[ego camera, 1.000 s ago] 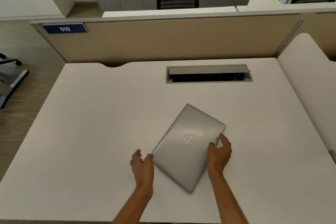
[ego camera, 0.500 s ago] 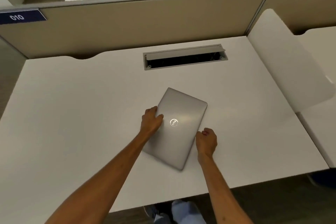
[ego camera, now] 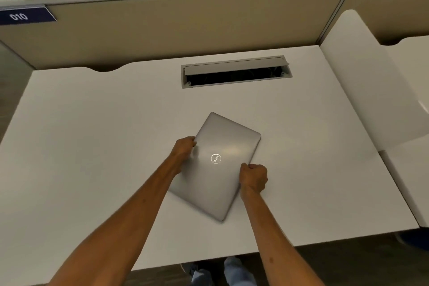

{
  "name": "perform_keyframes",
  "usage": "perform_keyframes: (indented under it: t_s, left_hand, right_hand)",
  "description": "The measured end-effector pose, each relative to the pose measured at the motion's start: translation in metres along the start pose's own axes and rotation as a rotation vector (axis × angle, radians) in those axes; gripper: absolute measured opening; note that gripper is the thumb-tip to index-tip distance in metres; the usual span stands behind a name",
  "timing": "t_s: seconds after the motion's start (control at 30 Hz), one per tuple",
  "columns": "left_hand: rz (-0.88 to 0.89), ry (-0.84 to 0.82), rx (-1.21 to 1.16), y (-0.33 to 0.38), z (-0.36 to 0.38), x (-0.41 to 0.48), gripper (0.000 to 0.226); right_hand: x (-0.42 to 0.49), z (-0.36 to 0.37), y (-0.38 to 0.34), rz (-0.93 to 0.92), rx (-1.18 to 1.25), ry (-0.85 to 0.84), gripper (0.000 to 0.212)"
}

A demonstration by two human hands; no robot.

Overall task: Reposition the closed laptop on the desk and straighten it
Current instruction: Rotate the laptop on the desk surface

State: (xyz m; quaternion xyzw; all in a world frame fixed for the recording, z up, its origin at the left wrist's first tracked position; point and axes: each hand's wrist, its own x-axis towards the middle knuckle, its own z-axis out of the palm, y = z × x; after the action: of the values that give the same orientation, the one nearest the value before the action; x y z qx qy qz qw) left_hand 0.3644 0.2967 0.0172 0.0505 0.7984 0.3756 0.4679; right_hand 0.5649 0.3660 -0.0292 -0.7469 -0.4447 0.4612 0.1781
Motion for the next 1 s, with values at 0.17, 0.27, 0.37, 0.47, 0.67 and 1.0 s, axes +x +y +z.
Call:
perform_keyframes:
  t_s: [0.17, 0.27, 0.37, 0.47, 0.67, 1.0]
  left_hand:
    - [-0.05, 0.007, -0.094, 0.001, -0.001, -0.002, 0.01]
    - [-0.052, -0.001, -0.146, -0.002, -0.001, -0.007, 0.013]
    - [-0.056, -0.003, -0.216, -0.008, -0.003, -0.012, 0.016]
    - [-0.085, 0.022, -0.288, -0.014, -0.004, -0.019, 0.014]
    - [-0.135, 0.03, -0.479, -0.039, -0.004, -0.032, 0.014]
    - [-0.144, 0.091, -0.71, -0.064, 0.024, -0.063, 0.017]
  right_hand:
    - [-0.001, -0.009, -0.011, 0.027, 0.016, -0.053, 0.025]
    - [0.005, -0.012, -0.016, 0.016, 0.021, -0.062, 0.026]
    - [0.011, -0.015, -0.029, -0.011, 0.024, -0.09, 0.025]
    - [0.021, -0.013, -0.045, -0.069, -0.008, -0.113, 0.017]
    - [0.043, -0.002, -0.071, -0.114, -0.095, -0.215, 0.01]
    - [0.069, 0.021, -0.09, -0.161, -0.233, -0.332, 0.019]
